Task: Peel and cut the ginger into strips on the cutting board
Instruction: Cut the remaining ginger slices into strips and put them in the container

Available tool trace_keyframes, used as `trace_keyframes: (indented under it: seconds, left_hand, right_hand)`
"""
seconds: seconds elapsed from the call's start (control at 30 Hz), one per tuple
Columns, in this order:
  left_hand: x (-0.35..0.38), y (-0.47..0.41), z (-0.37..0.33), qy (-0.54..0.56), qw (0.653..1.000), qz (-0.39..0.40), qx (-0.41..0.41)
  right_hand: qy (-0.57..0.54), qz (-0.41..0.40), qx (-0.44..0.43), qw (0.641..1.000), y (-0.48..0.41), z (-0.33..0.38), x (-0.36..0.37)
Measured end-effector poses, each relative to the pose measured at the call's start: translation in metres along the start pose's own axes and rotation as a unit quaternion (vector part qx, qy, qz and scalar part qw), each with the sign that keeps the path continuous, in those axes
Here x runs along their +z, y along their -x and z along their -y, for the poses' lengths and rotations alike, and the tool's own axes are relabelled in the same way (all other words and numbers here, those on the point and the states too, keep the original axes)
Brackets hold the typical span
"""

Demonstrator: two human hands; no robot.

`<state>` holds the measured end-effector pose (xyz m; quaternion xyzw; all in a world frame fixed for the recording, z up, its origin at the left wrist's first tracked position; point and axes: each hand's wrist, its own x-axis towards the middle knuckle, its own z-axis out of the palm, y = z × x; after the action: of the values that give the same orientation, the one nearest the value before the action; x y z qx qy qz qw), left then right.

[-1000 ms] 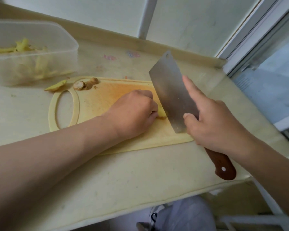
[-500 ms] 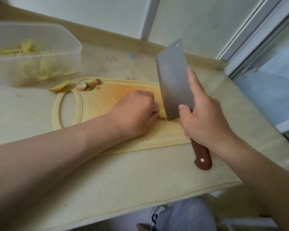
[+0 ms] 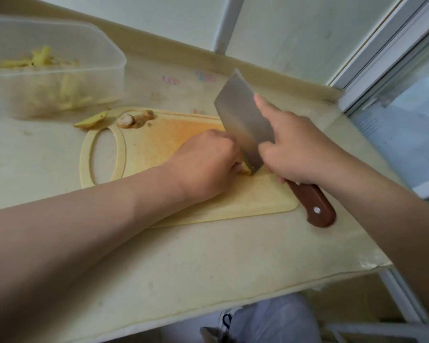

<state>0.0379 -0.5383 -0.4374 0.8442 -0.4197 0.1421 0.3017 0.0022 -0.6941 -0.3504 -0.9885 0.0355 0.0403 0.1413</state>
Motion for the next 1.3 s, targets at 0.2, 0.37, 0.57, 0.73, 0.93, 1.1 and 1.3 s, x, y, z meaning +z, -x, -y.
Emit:
trace_keyframes:
  seconds: [0.2, 0.37, 0.57, 0.73, 0.93, 1.1, 1.3]
  left_hand:
    - [-0.002, 0.002, -0.002, 0.0, 1.0, 0.001, -0.011]
    - [0.0, 0.002, -0.002, -0.001, 1.0, -0.006, -0.009]
    - [0.0, 0.002, -0.002, 0.008, 1.0, -0.01, -0.021]
    - [0.0, 0.0, 0.001, 0.005, 1.0, -0.001, -0.017]
    - [-0.004, 0.003, -0.003, -0.013, 1.0, 0.0, -0.023]
    - [-0.005, 0.003, -0.004, -0.012, 0.999, 0.006, -0.047]
    - [-0.005, 0.001, -0.004, -0.027, 0.997, 0.035, -0.065]
  right_hand:
    - [-0.106, -0.107, 0.006, 0.989, 0.02, -0.016, 0.022]
    - [-0.096, -0.111, -0.005, 0.989, 0.049, -0.03, 0.023]
    - [-0.005, -0.009, -0.012, 1.0, 0.037, -0.016, 0.001]
    - [-0.001, 0.002, -0.002, 1.0, 0.0, 0.004, 0.0]
    - [-0.078, -0.097, 0.002, 0.992, 0.024, -0.013, 0.019]
    - [-0.067, -0.097, -0.003, 0.993, 0.055, -0.024, 0.019]
    - [0.008, -0.009, -0.013, 1.0, 0.034, -0.008, 0.0]
